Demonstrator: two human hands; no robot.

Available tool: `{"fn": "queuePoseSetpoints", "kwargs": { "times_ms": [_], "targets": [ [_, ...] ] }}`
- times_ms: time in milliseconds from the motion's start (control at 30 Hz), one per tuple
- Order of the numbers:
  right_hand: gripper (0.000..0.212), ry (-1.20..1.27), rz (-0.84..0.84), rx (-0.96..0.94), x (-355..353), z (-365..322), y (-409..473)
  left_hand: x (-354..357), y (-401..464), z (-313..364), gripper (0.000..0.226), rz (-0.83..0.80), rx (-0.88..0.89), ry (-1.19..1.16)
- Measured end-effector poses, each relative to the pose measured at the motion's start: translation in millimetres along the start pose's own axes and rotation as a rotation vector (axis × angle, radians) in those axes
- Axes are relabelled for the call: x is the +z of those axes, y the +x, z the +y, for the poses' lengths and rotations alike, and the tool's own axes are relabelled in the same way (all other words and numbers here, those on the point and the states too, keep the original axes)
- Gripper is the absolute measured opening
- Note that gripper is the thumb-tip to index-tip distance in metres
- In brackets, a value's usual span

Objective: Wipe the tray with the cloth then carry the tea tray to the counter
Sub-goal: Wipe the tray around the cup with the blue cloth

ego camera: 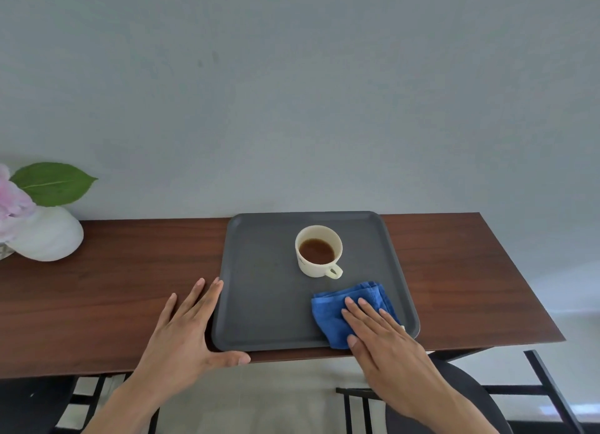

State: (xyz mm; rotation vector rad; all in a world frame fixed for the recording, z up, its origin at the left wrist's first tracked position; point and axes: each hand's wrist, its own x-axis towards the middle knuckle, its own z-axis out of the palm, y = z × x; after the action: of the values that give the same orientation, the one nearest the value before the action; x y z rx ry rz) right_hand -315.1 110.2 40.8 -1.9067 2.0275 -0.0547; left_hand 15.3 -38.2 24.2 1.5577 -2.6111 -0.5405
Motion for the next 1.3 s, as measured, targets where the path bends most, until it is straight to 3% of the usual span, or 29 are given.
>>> {"fn": "queuePoseSetpoints", "kwargs": {
  "times_ms": [267, 433, 633, 800, 900, 1000, 1067, 1200, 1300],
  "targets": [
    [0.06, -0.063, 0.104, 0.118, 2.1, 37.1, -17.0, -0.4, -0.1, 1.7, 0.144, 0.004, -0.001, 0.007],
    [0.068, -0.029, 0.059, 0.104, 11.4, 27.2, -13.4, -0.5, 0.1, 2.2, 0.146, 0.017, -0.009, 0.014],
    [0.072, 0.051, 0.056, 0.002, 19.5, -21.6, 0.7, -1.9, 0.2, 3.8, 0.148, 0.012, -0.009, 0.033],
    [0.056, 0.059, 0.036, -0.06, 39.5, -71.1, 21.1, -0.4, 2.1, 1.8, 0.15, 0.01, -0.007, 0.049],
    [0.058, 0.005, 0.077, -0.128, 37.0, -105.6, 35.0, 6.0, 4.3, -3.8, 0.151, 0.017, 0.004, 0.044],
    [0.062, 0.121, -0.048, -0.182, 44.5, -129.8, 52.9, 14.5, 5.3, -11.0, 0.144, 0.063, 0.024, 0.033],
    [0.06, 0.12, 0.015, -0.168, 52.9, -141.0, 62.9, 16.7, 5.4, -12.9, 0.144, 0.057, 0.031, 0.044],
    [0.057, 0.051, -0.048, -0.056, 57.8, -157.2, 76.6, 20.2, 7.2, -15.2, 0.136, 0.091, 0.041, 0.009],
    [0.06, 0.03, 0.041, -0.009, 54.2, -158.8, 92.1, 24.4, 7.5, -16.9, 0.131, 0.112, 0.043, 0.008]
  ]
}}
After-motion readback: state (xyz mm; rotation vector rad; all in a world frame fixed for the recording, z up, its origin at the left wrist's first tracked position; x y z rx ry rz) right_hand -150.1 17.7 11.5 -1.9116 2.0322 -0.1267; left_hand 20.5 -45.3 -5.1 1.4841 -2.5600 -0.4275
